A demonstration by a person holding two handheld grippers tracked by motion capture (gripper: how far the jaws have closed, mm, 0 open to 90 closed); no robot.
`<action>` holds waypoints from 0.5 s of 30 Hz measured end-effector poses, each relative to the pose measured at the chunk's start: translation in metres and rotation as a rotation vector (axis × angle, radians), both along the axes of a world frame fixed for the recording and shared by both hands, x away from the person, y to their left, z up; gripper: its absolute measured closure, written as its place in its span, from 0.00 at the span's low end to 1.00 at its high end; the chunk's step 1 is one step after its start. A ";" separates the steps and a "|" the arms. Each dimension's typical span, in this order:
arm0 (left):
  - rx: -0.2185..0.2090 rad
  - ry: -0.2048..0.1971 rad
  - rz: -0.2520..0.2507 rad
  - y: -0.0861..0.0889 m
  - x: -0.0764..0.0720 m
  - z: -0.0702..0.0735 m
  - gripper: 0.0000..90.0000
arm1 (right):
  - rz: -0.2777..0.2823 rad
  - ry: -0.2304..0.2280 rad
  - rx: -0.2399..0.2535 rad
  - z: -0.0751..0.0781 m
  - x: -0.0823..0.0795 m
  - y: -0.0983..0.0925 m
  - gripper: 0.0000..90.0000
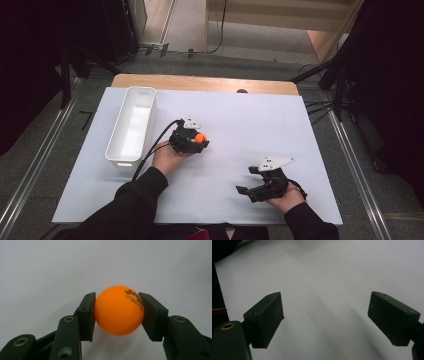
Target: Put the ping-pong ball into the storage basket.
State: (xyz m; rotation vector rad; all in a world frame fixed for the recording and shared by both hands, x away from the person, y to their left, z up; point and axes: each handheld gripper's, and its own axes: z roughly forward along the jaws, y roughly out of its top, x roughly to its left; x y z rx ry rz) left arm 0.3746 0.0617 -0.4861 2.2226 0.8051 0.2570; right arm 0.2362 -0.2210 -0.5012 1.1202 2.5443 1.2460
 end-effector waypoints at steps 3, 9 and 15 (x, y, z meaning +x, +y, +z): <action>-0.002 0.018 -0.005 0.000 0.000 0.002 0.57 | 0.000 0.000 -0.003 0.000 0.000 0.000 0.13; 0.001 0.033 -0.014 0.000 -0.001 0.005 0.57 | -0.003 0.000 -0.003 0.000 0.000 0.000 0.13; -0.003 0.034 -0.015 0.001 -0.001 0.012 0.57 | -0.006 0.000 -0.005 0.000 0.001 0.000 0.13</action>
